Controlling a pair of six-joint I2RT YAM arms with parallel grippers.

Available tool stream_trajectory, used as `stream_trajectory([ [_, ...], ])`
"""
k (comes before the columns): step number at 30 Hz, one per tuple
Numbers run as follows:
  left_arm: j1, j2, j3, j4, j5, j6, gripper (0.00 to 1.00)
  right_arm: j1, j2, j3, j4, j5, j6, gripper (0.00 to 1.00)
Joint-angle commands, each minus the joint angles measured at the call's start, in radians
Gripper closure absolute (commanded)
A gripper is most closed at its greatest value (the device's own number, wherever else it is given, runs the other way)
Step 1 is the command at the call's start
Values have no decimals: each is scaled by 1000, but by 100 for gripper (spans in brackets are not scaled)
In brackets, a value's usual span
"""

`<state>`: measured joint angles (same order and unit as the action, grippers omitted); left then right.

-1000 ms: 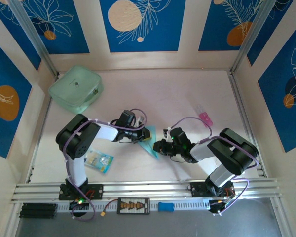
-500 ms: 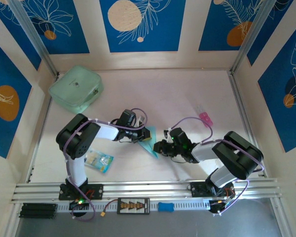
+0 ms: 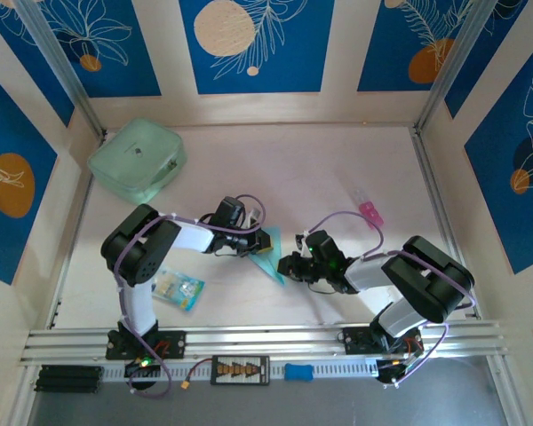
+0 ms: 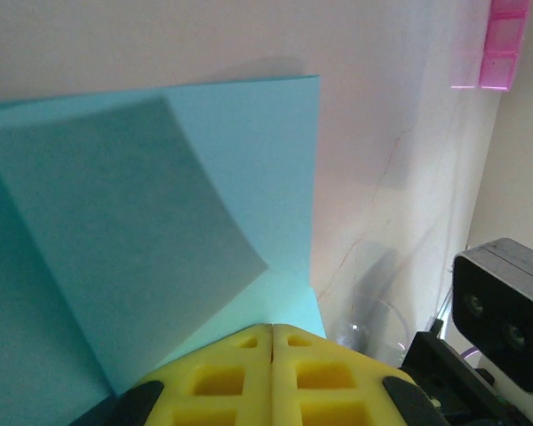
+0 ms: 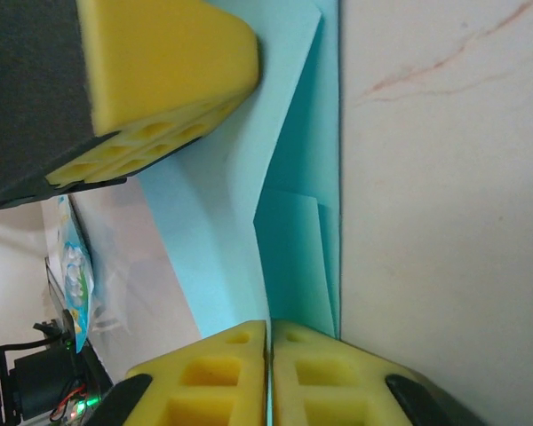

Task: Fold a paper plane with a square sheet of paper (pick it up from the middle)
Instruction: Fourth fold the wing at the center of the table.

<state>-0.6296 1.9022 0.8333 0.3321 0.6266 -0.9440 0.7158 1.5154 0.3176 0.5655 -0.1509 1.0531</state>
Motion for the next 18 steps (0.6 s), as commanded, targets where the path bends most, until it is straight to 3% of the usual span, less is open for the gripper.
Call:
stream_trajectory([
  [1,-5,34,7,-48,-15,17,93,8,18,-47,-76,-27,21,87],
  [8,-5,37,7,-45,-15,15,93,13,-47,-76,-118,-24,21,85],
  [18,-3,43,2,-32,-13,8,93,16,-44,-91,-145,-31,16,91],
])
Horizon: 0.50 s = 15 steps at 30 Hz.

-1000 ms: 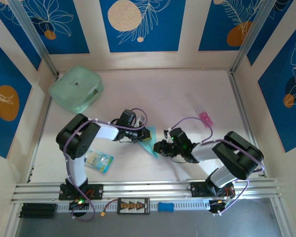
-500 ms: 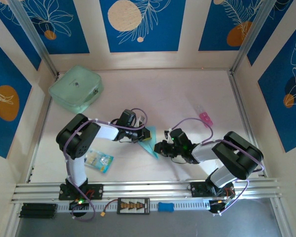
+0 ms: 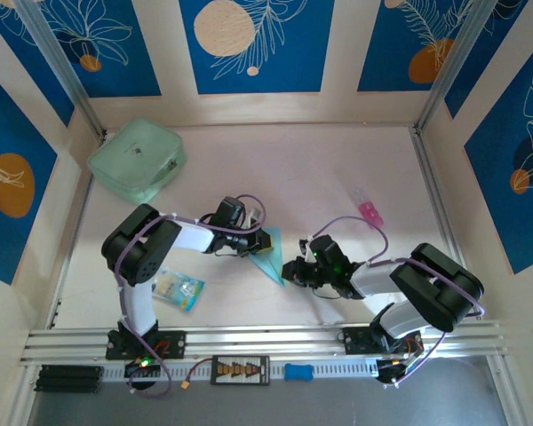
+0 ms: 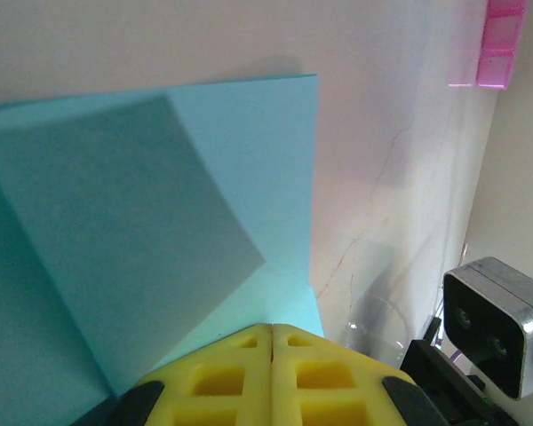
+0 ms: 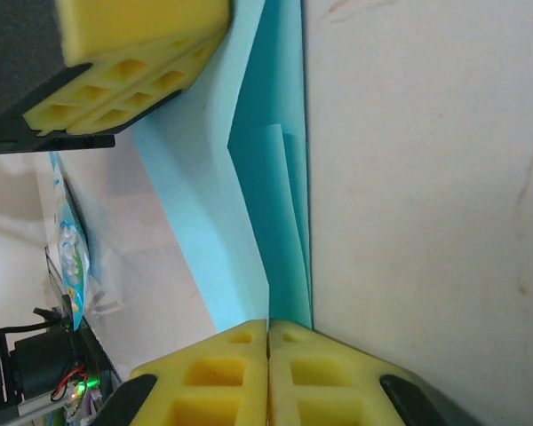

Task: Fold a paper plane with a square sheet of paper (pick it up from the middle)
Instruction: Fourth fold the wing at the center of the table.

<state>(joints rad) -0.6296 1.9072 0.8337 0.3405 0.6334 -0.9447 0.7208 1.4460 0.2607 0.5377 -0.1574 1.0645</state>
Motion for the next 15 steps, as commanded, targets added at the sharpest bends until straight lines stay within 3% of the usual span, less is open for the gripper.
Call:
stream_trajectory([
  [1,-4,36,1,-41,-20,8,93,11,32,-34,-109,-30,7,91],
  [7,-5,30,-5,-40,-21,9,93,16,35,-32,-109,-45,14,85],
  [15,-5,30,-4,-39,-21,8,93,31,-21,-43,-190,-29,1,85],
])
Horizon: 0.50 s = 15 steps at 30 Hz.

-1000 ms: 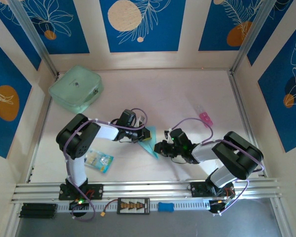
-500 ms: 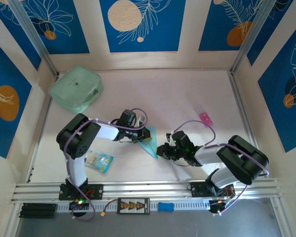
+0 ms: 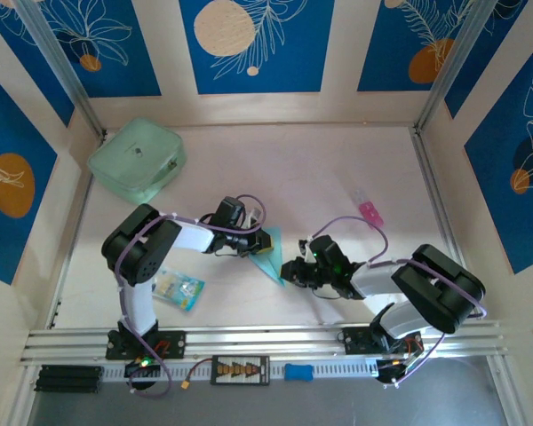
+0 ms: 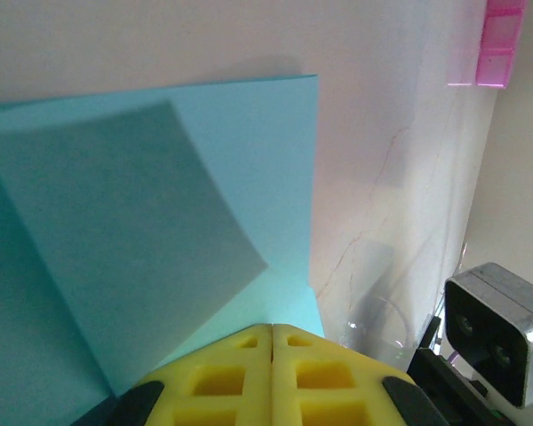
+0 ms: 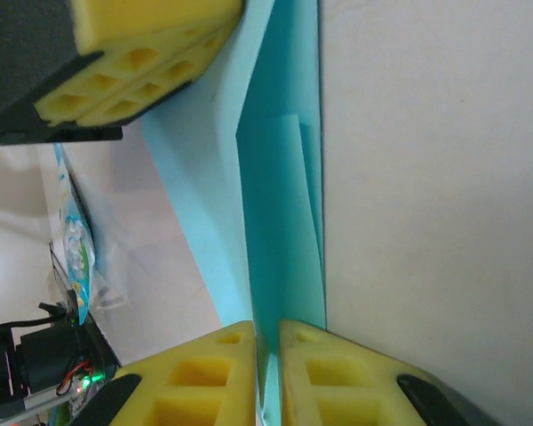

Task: Fold a paper plane with a square sheet of paper (pick it up from the middle)
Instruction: Fourth fold the wing at the center of the table.

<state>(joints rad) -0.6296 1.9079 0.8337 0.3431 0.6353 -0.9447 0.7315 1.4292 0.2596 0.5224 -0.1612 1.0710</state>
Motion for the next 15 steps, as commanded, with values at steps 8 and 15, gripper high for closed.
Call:
stream_trajectory([
  [8,-5,33,-7,-35,-20,3,93,29,20,-42,-163,-44,-14,91],
  [15,-6,29,-8,-35,-22,4,93,33,23,-37,-157,-56,-6,87],
])
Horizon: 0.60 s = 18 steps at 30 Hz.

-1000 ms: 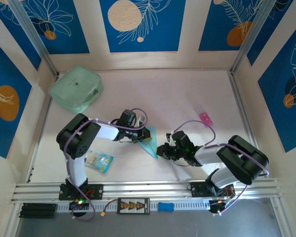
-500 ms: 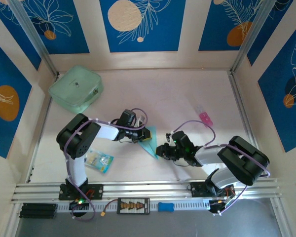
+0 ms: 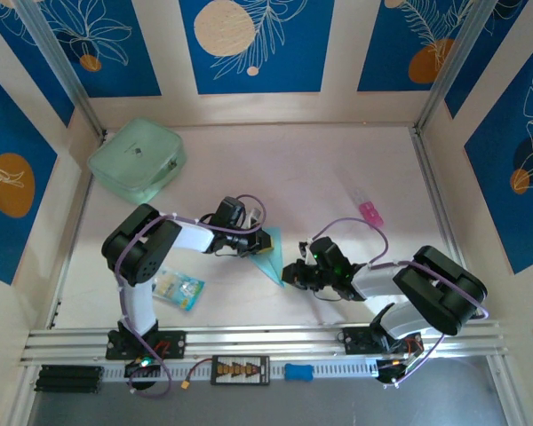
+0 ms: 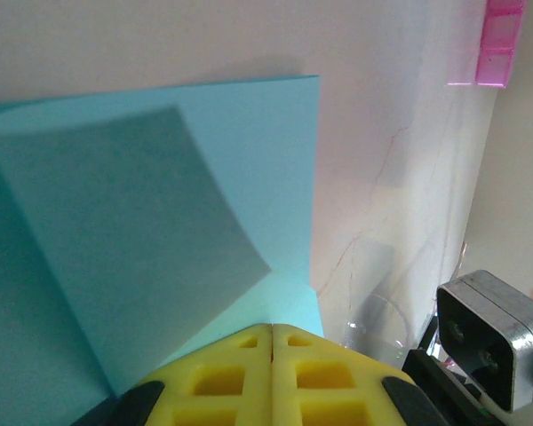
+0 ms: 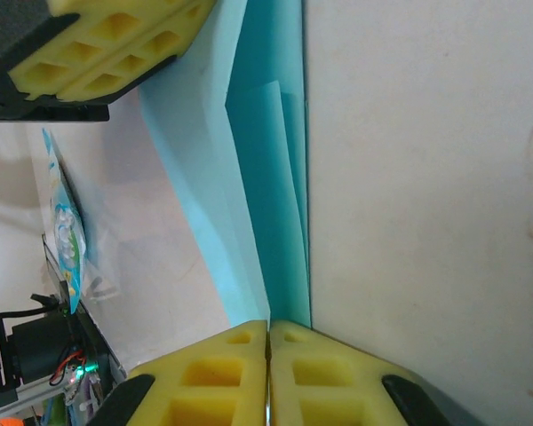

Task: Fold a paper plane with a square sheet of paper (pick it up from the middle)
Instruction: Fourth fold the wing at the center of the table.

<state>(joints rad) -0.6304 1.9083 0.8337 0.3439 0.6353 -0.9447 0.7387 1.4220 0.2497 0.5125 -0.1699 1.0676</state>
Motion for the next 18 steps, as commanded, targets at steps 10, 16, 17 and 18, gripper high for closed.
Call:
stream_trajectory([
  [10,-3,30,-9,-36,-21,3,93,29,-21,-26,-224,-65,-24,89],
  [16,-4,29,-11,-36,-22,3,93,34,-10,-37,-249,-39,-10,92],
  [17,-2,29,-11,-36,-23,3,93,34,-11,-36,-255,-35,-10,91],
  [18,-4,29,-12,-35,-23,3,93,35,-16,-36,-255,-35,-11,90],
])
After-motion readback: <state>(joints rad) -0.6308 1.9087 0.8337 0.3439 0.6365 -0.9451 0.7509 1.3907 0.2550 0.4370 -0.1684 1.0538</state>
